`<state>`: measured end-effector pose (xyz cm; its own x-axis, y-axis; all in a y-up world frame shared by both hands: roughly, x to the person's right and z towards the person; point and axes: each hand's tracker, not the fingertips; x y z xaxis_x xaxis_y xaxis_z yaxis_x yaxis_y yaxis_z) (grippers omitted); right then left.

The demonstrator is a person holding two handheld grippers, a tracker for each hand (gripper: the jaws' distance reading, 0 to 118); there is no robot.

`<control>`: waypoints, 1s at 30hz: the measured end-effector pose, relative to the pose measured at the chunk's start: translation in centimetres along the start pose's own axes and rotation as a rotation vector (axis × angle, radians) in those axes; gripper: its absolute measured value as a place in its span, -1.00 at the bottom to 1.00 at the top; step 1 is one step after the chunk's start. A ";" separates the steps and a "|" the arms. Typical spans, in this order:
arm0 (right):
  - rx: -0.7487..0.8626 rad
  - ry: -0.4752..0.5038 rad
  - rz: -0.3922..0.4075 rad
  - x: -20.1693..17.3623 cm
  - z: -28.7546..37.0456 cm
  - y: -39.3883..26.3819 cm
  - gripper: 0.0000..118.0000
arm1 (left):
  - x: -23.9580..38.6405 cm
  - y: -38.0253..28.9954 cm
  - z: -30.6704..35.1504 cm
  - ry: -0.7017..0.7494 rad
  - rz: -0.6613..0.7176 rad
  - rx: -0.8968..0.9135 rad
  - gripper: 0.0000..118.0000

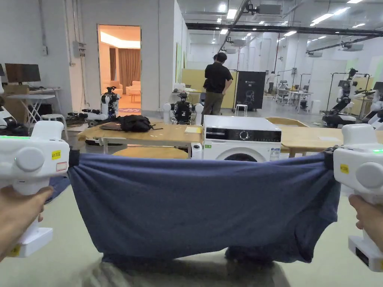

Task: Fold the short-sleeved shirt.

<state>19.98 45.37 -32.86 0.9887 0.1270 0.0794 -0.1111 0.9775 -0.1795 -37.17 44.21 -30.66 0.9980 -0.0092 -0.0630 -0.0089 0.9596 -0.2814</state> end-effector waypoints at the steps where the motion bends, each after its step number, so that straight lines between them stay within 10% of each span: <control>1: -0.011 0.001 0.009 0.1 0.8 -0.8 -0.98 | 0.1 -0.9 0.8 -0.002 -0.002 0.002 -1.00; 30: -0.579 0.051 0.130 0.0 14.4 -34.2 -0.98 | 0.8 -36.5 12.6 -0.029 0.009 -0.513 -1.00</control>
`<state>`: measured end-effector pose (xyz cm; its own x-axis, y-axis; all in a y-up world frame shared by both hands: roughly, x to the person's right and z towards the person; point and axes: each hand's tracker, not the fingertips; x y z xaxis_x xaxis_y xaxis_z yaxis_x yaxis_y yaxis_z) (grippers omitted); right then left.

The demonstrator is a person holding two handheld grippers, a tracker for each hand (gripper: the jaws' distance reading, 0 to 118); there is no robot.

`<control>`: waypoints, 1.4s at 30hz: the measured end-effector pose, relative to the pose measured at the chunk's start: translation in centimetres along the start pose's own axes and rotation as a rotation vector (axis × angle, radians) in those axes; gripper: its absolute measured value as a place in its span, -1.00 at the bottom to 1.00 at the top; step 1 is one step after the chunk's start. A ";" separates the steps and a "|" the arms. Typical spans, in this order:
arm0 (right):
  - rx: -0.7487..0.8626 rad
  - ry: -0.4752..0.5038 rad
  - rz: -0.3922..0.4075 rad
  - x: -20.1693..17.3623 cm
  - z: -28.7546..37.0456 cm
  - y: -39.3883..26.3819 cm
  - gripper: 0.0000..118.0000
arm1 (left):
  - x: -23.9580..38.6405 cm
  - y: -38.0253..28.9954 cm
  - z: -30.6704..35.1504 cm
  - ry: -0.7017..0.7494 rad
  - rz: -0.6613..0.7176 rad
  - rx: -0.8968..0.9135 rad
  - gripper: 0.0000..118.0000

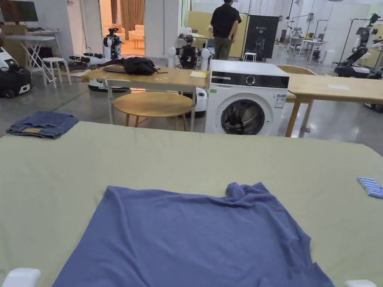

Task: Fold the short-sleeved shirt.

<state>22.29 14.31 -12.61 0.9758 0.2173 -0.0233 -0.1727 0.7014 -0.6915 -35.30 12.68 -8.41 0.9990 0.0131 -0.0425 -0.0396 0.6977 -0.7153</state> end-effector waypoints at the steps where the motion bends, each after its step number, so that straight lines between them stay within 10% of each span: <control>1: -0.019 -0.006 0.005 -0.1 -0.6 -0.5 -0.98 | 0.0 -0.2 -0.6 0.000 -0.006 -0.019 -1.00; 12: -0.155 -0.005 0.022 -0.8 -1.9 -2.4 -0.69 | -1.0 -0.3 -1.7 -0.018 0.059 -0.088 -0.84; 15: -0.073 -0.030 0.017 -1.2 -0.1 -1.1 0.00 | -1.0 0.7 -0.6 -0.034 0.103 -0.057 -0.52; 23: 0.286 0.087 -0.209 -3.5 2.9 5.0 0.04 | 4.8 5.6 2.3 -0.081 0.053 0.248 -0.45; 28: 0.458 0.068 -0.200 -7.7 3.8 7.9 -0.59 | 9.1 8.0 3.4 -0.019 -0.010 0.468 -0.48; 31: 0.479 0.089 -0.207 -9.4 4.0 8.8 -0.95 | 11.2 8.8 4.0 0.034 -0.062 0.535 -0.90; 42: 0.475 0.133 -0.239 -11.1 3.8 8.5 -1.00 | 10.0 9.3 4.3 0.010 -0.053 0.408 -1.00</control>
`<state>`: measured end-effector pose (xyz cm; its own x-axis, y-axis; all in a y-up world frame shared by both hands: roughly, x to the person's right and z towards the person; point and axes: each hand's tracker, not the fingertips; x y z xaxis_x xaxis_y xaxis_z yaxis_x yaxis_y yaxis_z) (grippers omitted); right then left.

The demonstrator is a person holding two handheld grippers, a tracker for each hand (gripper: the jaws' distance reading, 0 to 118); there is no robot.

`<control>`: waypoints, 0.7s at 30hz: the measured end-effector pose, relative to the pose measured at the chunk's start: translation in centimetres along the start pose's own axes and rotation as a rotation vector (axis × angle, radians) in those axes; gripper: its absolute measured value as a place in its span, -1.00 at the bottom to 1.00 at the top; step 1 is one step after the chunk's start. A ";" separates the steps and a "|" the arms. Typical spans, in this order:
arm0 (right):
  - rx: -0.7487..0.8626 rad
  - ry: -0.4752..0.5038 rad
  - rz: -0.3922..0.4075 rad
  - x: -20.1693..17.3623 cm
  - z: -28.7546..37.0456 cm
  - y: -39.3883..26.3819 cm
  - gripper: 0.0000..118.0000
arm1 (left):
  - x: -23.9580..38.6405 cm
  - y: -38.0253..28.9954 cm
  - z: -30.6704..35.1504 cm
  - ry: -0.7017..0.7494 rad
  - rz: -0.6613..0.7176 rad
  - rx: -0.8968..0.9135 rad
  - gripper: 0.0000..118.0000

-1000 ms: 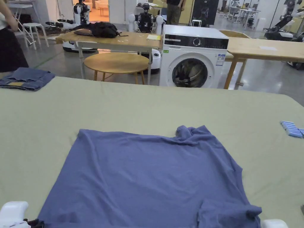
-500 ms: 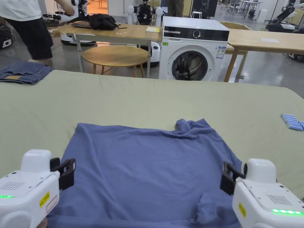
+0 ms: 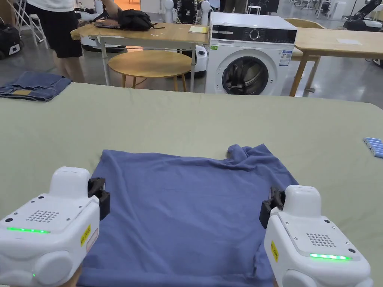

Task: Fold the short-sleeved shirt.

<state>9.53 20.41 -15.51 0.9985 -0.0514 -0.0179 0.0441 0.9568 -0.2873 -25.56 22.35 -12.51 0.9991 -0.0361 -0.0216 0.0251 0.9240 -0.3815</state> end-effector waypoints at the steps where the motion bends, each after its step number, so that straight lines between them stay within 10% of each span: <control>1: -0.005 0.000 0.005 0.1 -0.1 -0.2 -1.00 | -0.6 -0.2 0.2 0.000 0.001 -0.031 -1.00; 10: -0.076 0.005 0.020 1.1 -0.7 -1.8 -1.00 | -8.7 -3.4 0.1 -0.044 0.110 -0.423 -1.00; 14: -0.105 0.011 0.031 1.1 -0.8 -2.2 -1.00 | -10.9 -6.1 -1.9 -0.072 0.221 -0.608 -0.24; 21: -0.136 0.004 0.069 1.8 -0.4 -2.9 -1.00 | -11.3 -10.6 -5.1 -0.013 0.265 -0.709 -0.07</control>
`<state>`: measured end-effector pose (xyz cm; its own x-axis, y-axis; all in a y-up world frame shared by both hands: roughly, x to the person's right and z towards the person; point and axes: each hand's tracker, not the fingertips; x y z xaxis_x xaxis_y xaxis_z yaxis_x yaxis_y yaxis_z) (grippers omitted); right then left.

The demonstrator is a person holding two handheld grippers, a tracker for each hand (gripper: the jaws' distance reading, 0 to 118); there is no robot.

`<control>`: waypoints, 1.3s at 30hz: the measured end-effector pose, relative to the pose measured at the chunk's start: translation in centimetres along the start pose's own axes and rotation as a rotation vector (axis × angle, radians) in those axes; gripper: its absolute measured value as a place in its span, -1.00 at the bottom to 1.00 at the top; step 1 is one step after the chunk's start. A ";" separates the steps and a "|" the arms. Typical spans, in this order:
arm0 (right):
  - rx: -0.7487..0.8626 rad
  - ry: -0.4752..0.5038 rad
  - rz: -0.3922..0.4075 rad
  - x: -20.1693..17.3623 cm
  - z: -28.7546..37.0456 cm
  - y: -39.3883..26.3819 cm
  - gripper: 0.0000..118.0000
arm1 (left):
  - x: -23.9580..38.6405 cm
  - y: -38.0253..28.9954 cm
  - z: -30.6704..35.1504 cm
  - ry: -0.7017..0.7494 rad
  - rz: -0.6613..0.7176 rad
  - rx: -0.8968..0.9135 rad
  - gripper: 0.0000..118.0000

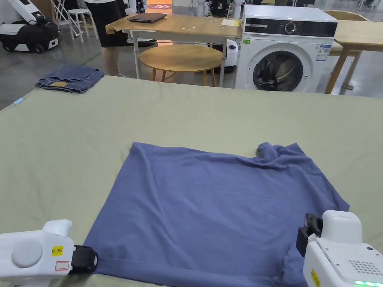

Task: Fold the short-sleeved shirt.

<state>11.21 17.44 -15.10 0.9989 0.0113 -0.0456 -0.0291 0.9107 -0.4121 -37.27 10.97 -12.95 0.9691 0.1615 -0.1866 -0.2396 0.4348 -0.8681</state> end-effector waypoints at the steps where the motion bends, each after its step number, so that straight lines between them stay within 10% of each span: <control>1: -0.005 -0.006 0.003 0.3 0.1 -0.1 -1.00 | 0.1 -0.1 0.1 0.013 0.007 0.019 -0.07; 7: -0.067 -0.068 0.018 3.6 1.2 -1.1 -1.00 | 1.7 -0.4 0.3 0.051 -0.051 0.064 -0.82; 11: -0.206 -0.117 0.031 7.0 1.4 -1.9 -0.98 | 1.8 -0.7 0.7 -0.015 -0.015 0.066 -0.97; 17: -0.424 -0.105 -0.017 11.6 1.5 -4.0 -0.07 | 1.8 -1.2 1.7 -0.032 -0.019 0.077 -0.97; 25: -0.590 -0.044 -0.057 12.6 -0.9 -8.2 -0.19 | 1.8 -1.6 2.0 -0.036 -0.047 0.079 -0.97; 28: -0.540 0.023 -0.063 12.1 -0.7 -7.6 -0.87 | 1.8 -1.8 2.1 -0.039 -0.048 0.083 -0.97; 39: -0.376 0.075 -0.103 12.3 0.7 -0.3 -0.92 | 2.2 1.5 5.1 -0.079 -0.091 0.205 -0.97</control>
<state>23.49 17.60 -14.94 0.9923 -0.1146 -0.0472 0.0455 0.6908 -0.7216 -35.80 16.51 -12.29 0.9815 0.1786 -0.0687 -0.1666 0.6204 -0.7664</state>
